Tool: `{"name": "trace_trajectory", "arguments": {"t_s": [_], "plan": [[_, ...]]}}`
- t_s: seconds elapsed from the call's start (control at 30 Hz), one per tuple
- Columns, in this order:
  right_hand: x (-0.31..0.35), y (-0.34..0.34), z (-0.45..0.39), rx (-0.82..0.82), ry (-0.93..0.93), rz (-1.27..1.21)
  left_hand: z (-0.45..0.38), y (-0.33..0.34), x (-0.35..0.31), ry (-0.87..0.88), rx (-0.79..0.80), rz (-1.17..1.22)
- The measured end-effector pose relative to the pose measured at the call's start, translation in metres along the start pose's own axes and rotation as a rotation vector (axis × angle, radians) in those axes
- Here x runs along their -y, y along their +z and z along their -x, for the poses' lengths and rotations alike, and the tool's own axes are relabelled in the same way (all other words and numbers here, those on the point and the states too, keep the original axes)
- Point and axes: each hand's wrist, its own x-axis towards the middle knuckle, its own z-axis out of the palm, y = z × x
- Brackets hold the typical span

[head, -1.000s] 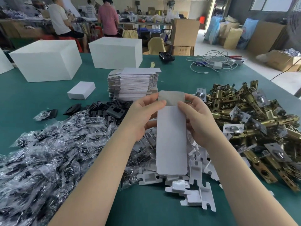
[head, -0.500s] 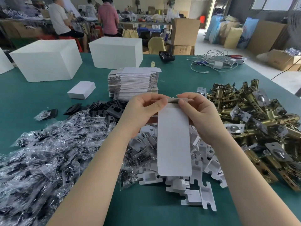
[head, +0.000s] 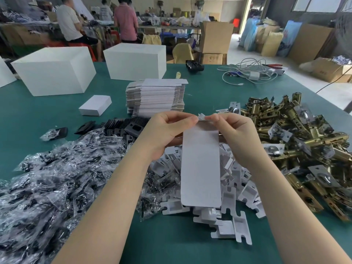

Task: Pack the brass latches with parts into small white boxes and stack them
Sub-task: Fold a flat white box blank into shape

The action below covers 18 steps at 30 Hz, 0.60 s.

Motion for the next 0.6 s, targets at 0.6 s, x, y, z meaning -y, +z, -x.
{"name": "trace_trajectory", "arguments": {"t_s": [0.6], "plan": [[0.0058, 0.0017, -0.0042, -0.073, 0.299, -0.070, -0.0011, -0.0048, 0.0055, 0.123, 0.100, -0.193]]}}
